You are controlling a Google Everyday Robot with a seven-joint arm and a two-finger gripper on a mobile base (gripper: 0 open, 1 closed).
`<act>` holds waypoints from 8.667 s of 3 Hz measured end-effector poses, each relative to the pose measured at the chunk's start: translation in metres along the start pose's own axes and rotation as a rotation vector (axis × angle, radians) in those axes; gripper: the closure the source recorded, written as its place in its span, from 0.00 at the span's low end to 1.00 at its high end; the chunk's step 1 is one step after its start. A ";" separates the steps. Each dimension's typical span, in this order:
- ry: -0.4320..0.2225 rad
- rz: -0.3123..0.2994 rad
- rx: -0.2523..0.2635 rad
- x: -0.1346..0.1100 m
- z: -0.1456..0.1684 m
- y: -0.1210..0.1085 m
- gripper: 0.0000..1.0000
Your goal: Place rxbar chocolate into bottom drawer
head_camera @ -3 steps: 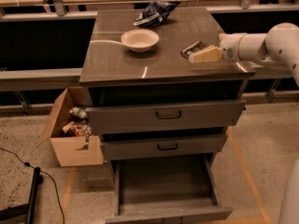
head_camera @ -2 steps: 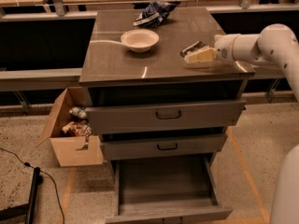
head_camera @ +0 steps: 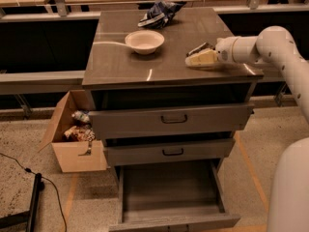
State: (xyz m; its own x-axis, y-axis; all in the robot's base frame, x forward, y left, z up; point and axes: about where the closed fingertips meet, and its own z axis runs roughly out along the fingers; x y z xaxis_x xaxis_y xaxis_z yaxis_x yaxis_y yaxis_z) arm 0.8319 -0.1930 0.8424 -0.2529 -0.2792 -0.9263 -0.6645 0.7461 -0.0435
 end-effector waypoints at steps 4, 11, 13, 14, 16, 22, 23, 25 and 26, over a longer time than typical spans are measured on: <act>0.018 0.018 -0.003 0.006 0.012 0.002 0.87; -0.088 -0.157 -0.260 -0.030 -0.191 0.064 1.00; -0.052 -0.244 -0.380 -0.005 -0.205 0.094 1.00; -0.022 -0.239 -0.463 0.001 -0.201 0.120 1.00; 0.053 -0.289 -0.604 0.040 -0.240 0.215 1.00; 0.406 -0.356 -0.834 0.285 -0.152 0.364 1.00; 0.496 -0.277 -0.662 0.359 -0.162 0.339 1.00; 0.574 -0.194 -0.407 0.486 -0.110 0.253 1.00; 0.564 -0.179 -0.349 0.522 -0.068 0.205 1.00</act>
Offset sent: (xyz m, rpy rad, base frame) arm 0.0059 0.0035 -0.0129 0.0039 0.0305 -0.0136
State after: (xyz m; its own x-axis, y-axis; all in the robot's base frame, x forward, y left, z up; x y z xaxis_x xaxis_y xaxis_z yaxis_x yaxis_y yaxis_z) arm 0.5161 -0.2269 0.3750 -0.3826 -0.7230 -0.5752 -0.8939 0.4470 0.0327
